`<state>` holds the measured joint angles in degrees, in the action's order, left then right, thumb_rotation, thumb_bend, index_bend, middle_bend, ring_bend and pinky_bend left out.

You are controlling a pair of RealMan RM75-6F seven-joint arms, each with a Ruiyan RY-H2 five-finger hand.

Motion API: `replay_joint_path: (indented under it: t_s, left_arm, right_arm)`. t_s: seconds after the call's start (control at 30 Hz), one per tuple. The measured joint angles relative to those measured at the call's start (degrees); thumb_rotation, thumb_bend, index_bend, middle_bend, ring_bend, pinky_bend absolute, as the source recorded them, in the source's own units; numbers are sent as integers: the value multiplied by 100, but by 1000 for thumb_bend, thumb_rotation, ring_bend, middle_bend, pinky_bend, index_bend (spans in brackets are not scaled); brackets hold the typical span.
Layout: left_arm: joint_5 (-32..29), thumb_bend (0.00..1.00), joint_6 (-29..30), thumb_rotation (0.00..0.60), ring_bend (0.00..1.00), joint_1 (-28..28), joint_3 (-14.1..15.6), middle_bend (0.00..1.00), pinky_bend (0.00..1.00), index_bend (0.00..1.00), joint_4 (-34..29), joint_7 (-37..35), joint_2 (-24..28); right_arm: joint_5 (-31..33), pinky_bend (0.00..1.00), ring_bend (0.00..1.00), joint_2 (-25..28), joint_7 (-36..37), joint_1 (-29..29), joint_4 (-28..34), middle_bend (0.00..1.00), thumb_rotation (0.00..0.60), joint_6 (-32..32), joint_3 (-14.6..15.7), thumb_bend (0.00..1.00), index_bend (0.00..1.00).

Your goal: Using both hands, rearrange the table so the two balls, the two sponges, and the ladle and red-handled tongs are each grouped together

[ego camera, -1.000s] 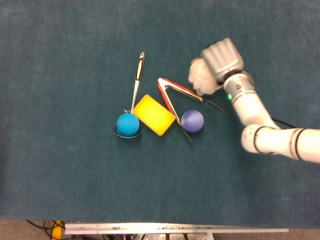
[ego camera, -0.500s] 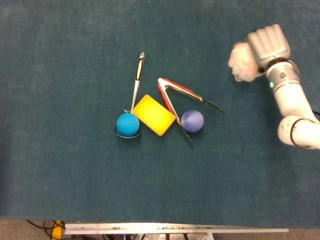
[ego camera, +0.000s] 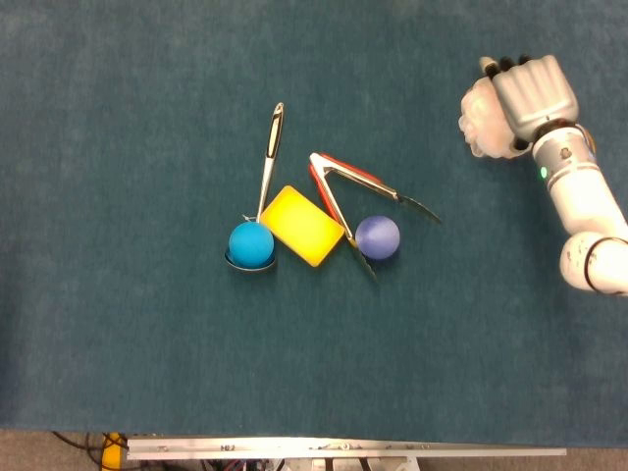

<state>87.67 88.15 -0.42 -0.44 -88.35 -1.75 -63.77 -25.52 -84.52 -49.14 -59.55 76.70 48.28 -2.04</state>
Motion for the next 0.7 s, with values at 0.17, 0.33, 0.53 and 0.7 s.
replay_joint_path:
  t_s: [0.17, 0.33, 0.53, 0.7]
  left_arm:
    - [22, 580, -3, 600, 61, -19, -4, 98, 0, 134, -25, 28, 18]
    - [46, 580, -27, 600, 61, -54, -9, 98, 0, 134, -63, 55, 55]
    - [96, 580, -82, 600, 61, -121, -15, 98, 0, 134, -104, 83, 102]
    - [150, 580, -124, 600, 61, -183, -16, 97, 0, 134, -180, 125, 137]
  right_arm:
    - [-388, 384, 197, 252, 246, 76, 473, 174, 600, 98, -51, 30, 22]
    - [-975, 384, 197, 586, 631, 225, 1085, 174, 600, 288, -132, 29, 22]
    - [-1739, 384, 197, 971, 1141, 477, 1753, 182, 600, 470, -173, 29, 24]
    - [-2354, 383, 197, 1230, 1477, 680, 2210, 209, 600, 530, -127, 29, 72]
